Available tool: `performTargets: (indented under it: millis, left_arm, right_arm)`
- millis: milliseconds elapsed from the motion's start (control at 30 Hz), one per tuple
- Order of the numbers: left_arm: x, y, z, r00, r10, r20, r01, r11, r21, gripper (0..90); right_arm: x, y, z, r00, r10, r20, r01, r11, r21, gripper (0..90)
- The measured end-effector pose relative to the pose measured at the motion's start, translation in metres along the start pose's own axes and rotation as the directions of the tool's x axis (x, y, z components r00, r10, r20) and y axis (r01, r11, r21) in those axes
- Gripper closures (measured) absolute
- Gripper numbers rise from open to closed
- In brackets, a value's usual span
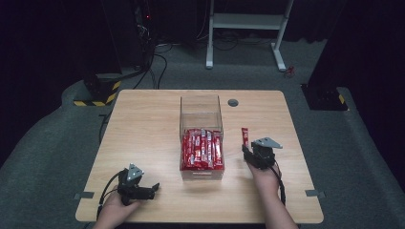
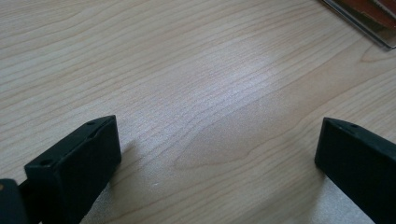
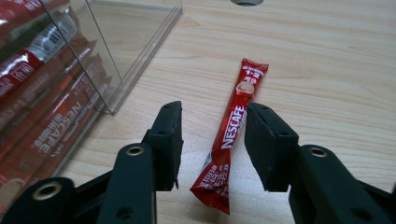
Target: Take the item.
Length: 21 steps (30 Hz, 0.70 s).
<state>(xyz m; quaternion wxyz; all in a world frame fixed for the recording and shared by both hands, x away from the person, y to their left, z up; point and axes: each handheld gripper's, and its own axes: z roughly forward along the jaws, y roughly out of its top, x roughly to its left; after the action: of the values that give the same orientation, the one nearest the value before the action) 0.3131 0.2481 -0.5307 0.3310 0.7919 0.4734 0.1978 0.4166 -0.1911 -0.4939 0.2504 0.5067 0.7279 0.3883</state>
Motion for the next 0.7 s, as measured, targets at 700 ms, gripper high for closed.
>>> performTargets:
  millis: [700]
  left_arm:
    - [0.000,0.000,0.000,1.0000,-0.002,0.003,0.002,1.0000,0.000,0.6]
  right_arm:
    - [0.017,0.006,-0.026,0.9990,-0.037,-0.027,0.035,0.998,-0.048,43.7]
